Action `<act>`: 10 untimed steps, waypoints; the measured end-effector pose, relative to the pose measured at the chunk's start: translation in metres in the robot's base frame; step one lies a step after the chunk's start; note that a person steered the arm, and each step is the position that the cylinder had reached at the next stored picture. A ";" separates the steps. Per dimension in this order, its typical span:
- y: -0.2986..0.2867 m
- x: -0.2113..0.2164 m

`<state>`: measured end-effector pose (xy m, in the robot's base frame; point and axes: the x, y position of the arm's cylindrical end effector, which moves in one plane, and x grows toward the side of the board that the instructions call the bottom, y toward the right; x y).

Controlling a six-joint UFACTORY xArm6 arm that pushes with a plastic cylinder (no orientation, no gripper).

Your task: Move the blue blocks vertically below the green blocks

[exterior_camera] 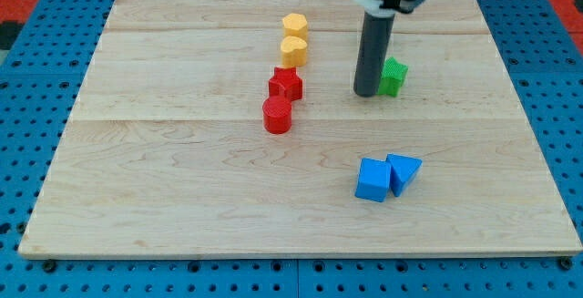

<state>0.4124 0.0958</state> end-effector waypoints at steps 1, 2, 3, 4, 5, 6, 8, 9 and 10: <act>0.049 0.050; 0.086 0.109; 0.096 0.156; 0.053 0.156; 0.016 0.140; 0.011 0.120; 0.011 0.088; 0.011 0.067; 0.020 0.073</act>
<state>0.4857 0.1155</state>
